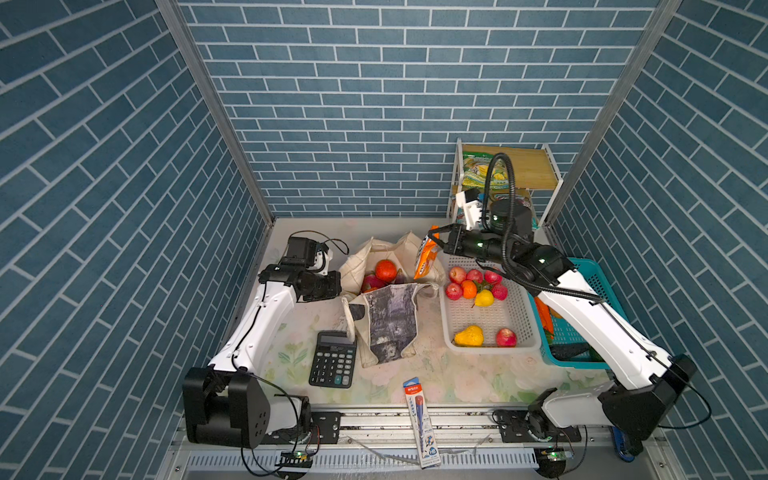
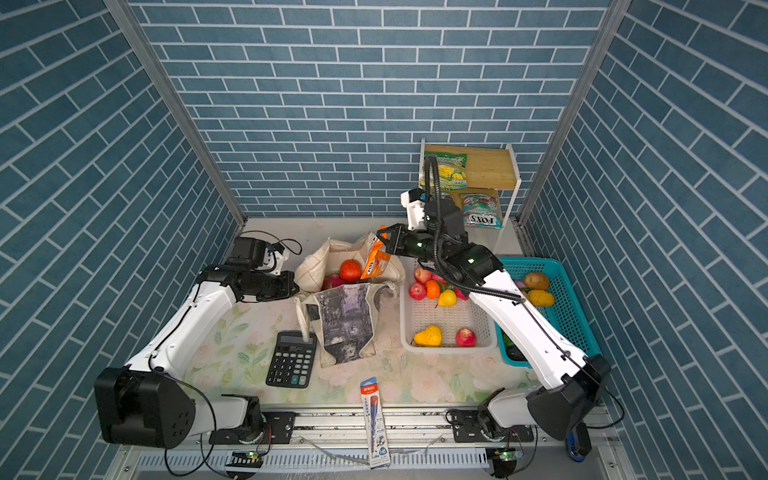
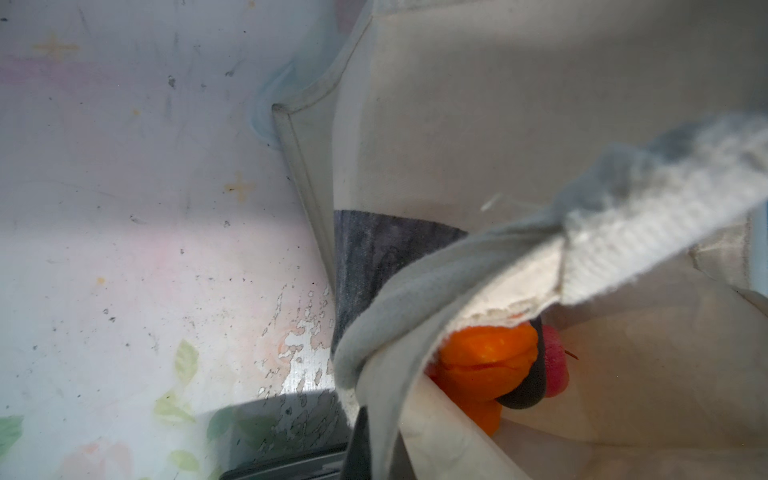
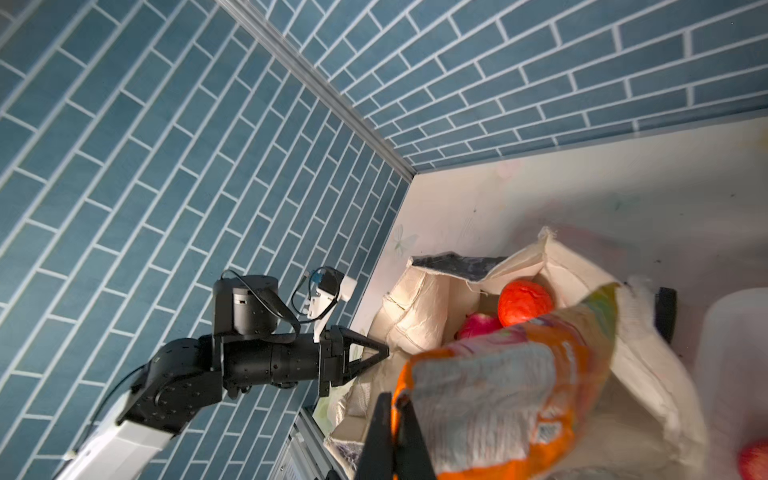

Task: Place the food into the grocery bag and tie it
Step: 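Carry the orange candy bag with the right gripper over the tote bag, then lower the orange candy bag into the tote and open the right gripper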

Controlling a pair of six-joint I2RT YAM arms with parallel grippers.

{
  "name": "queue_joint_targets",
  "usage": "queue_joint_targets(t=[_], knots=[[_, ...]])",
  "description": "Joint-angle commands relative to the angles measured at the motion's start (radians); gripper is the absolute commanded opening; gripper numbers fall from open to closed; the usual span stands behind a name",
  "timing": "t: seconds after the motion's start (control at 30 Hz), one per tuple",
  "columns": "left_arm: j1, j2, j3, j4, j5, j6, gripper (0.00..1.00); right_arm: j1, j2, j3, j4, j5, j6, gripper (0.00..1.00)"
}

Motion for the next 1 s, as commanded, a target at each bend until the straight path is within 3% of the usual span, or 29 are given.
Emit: queue_joint_targets(t=[0.0, 0.63, 0.97], knots=[[0.014, 0.014, -0.011, -0.003, -0.029, 0.009, 0.00, 0.036, 0.051, 0.029, 0.103, 0.029, -0.053, 0.00], [0.014, 0.010, -0.019, 0.019, 0.022, 0.005, 0.00, 0.146, 0.275, 0.150, 0.103, 0.040, -0.062, 0.00], [0.013, -0.021, -0.039, 0.081, 0.137, -0.007, 0.00, 0.157, 0.332, 0.214, 0.091, 0.072, -0.050, 0.00]])
